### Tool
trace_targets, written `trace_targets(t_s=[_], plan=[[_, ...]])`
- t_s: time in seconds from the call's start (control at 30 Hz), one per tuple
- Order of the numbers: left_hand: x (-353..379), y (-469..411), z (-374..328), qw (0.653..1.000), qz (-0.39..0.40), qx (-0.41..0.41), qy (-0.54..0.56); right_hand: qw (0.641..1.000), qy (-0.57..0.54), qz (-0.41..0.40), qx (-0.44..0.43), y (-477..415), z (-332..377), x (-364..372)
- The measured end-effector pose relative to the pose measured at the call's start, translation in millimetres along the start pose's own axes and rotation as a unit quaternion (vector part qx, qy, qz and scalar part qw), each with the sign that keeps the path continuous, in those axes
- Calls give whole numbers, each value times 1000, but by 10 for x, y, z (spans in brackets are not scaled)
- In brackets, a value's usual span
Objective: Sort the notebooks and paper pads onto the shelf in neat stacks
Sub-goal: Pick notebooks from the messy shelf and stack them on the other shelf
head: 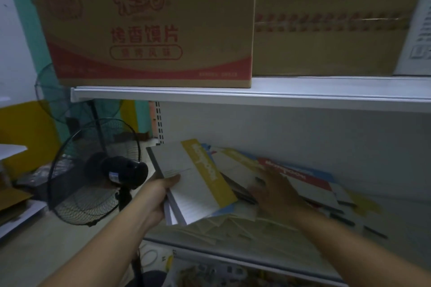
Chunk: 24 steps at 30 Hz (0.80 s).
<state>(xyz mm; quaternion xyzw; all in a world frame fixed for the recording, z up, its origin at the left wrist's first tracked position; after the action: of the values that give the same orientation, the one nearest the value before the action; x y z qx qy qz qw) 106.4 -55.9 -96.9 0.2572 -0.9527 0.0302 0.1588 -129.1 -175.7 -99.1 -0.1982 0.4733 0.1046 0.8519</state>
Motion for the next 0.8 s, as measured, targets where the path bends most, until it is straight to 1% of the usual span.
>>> trace_targets(t_s=[0.07, 0.1, 0.13, 0.17, 0.2, 0.27, 0.33, 0.4, 0.47, 0.5, 0.53, 0.6, 0.63, 0.7, 0.73, 0.8], plan=[[-82, -37, -6, 1000, -2, -1, -7, 998, -55, -14, 36, -68, -214, -89], [-112, -58, -1, 1000, -2, 0, -9, 996, -61, -12, 58, -85, -324, -107], [-123, -72, 3, 1000, -1, 2, -7, 995, -52, -11, 88, -93, -432, -108], [-114, -81, 8, 1000, 0, 6, -7, 994, -20, 9, 108, -74, -498, -85], [-89, -87, 14, 1000, 4, 12, -5, 994, 22, 12, 109, -51, -522, -77], [-10, -81, 2, 1000, 10, 25, -2, 993, 71, -29, 87, -32, -487, -120], [79, -56, -58, 999, 18, 48, -2, 989, 98, -101, 46, -49, -405, -244], [169, -21, -114, 997, 30, 76, -10, 973, 166, -157, 39, -65, -299, -408], [275, 43, -156, 992, 31, 113, -38, 954, 233, -185, 32, -69, -3, -601], [368, 88, -155, 990, 33, 130, -53, 952, 228, -202, 22, -44, 208, -706], [498, 147, -148, 987, 39, 143, -61, 958, 208, -195, 15, -21, 406, -762], [829, 298, -111, 983, 50, 162, -64, 976, 159, -144, 27, 41, 680, -767], [998, 369, -83, 982, 51, 170, -61, 980, 146, -131, 22, 100, 755, -740], [1273, 487, 28, 983, 37, 170, -58, 984, 110, -142, -4, 330, 809, -779], [1401, 549, 114, 986, 32, 150, -64, 987, 80, -136, -8, 446, 758, -834], [1628, 659, 381, 994, 41, 68, -70, 993, 20, -112, -9, 645, 558, -969]])
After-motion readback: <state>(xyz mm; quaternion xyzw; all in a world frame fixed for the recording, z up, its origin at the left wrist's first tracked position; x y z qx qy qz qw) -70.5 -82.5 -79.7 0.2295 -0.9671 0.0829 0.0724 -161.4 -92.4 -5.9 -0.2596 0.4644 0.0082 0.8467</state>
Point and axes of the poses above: each hand's wrist, its own y-axis away from the middle knuckle, its own x-axis out of the palm, z = x × y, the point moved 6 cm from there along -y, towards the middle knuckle, and after that the axes turned 9 degrees about x, right-handed, at the moved point
